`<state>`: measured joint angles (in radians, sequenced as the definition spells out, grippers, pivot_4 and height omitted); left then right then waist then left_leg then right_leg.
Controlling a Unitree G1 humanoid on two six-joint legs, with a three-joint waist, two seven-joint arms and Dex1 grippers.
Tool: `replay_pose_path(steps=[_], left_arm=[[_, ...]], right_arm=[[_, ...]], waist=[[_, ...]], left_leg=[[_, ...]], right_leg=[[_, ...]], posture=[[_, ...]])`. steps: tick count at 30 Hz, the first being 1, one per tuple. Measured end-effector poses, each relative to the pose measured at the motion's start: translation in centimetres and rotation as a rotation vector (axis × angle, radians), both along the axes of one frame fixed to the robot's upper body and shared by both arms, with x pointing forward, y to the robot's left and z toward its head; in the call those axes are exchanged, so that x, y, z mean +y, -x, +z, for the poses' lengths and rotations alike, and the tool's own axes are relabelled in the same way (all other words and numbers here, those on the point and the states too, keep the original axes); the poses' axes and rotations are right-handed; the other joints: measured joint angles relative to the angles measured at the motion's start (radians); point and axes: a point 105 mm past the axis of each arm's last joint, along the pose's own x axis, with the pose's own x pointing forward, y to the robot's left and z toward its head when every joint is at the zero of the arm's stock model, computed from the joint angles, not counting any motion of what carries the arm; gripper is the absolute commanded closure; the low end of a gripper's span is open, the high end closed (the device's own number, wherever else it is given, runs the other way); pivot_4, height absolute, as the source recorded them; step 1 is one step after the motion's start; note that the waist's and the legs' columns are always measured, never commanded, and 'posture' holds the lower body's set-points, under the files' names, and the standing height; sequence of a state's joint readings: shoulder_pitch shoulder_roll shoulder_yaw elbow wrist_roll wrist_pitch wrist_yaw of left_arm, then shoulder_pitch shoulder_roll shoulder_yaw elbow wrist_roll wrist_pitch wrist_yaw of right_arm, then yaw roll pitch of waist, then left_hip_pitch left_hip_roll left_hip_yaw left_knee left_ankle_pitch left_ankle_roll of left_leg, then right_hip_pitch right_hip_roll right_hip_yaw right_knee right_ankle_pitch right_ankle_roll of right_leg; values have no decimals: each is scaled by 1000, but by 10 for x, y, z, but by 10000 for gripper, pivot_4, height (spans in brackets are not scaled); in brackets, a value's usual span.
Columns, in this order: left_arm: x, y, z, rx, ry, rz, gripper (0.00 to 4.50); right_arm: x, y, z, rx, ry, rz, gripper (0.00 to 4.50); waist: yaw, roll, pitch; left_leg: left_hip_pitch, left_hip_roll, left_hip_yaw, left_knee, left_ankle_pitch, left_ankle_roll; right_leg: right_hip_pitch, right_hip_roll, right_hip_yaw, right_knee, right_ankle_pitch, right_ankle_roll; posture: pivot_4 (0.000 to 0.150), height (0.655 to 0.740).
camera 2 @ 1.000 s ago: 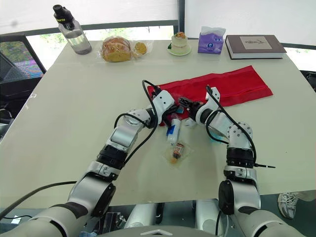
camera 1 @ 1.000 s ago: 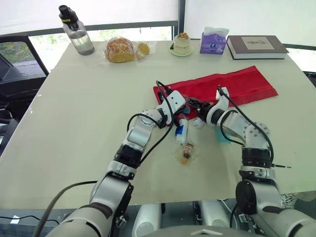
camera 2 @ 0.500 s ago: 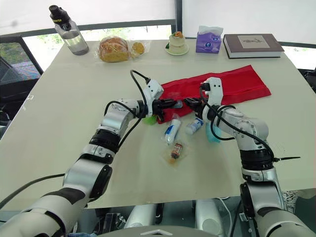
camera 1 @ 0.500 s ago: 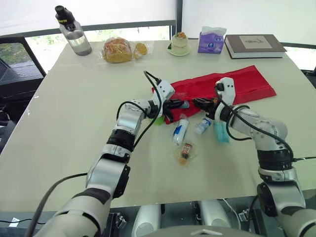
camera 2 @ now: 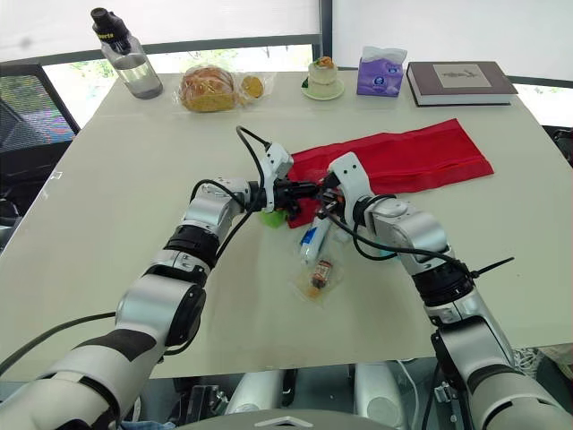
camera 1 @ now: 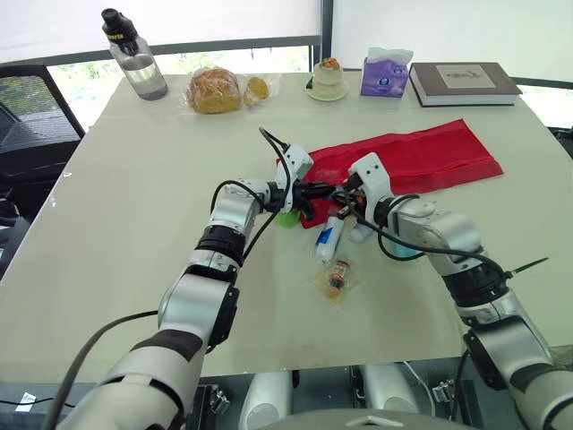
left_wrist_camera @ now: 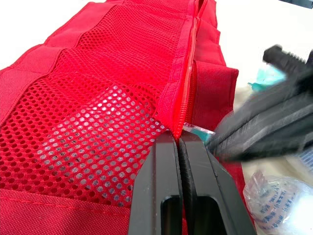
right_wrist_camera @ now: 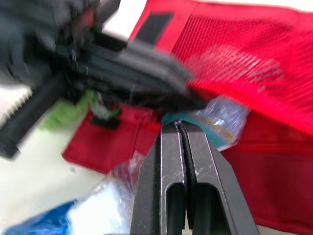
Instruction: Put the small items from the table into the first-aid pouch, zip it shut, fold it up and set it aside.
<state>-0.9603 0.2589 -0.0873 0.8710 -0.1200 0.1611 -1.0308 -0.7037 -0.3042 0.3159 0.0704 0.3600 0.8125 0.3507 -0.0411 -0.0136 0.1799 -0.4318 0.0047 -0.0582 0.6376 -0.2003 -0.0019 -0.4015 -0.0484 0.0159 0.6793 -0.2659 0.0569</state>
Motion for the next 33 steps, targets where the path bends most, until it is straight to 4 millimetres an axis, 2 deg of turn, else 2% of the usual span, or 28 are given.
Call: replay_pose_path(steps=[14,21,26,30,33], left_arm=[[-4,5,2,-26,8,-28,45000],[-4,7,1,-35,9,-34,45000],[-2,7,1,-48,2,-33,45000],[11,7,-12,-37,-57,-9,45000],[20,4,-12,-55,-89,13,45000]], right_arm=[[13,-35,-10,-42,16,-80,44686],[14,-50,-10,-76,-78,-172,44686],[13,-50,-10,-76,-110,-172,44686],[1,-36,-3,-108,-139,-103,44686],[-9,-25,5,-153,-139,-65,44686]], waist=[[-2,0,0],[-4,0,0],[-3,0,0],[-2,0,0],[-2,0,0]], left_leg=[[2,0,0,0,1,-1],[2,0,0,0,1,-2],[2,0,0,0,1,-2],[1,0,0,0,1,-2],[1,0,0,0,1,-2]], right_leg=[[0,0,0,2,0,0],[0,0,1,4,0,0],[0,0,1,3,0,0],[0,0,0,2,0,0],[0,0,0,2,0,0]], posture=[[1500,7400],[1500,7400],[1500,7400],[1500,7400],[1500,7400]])
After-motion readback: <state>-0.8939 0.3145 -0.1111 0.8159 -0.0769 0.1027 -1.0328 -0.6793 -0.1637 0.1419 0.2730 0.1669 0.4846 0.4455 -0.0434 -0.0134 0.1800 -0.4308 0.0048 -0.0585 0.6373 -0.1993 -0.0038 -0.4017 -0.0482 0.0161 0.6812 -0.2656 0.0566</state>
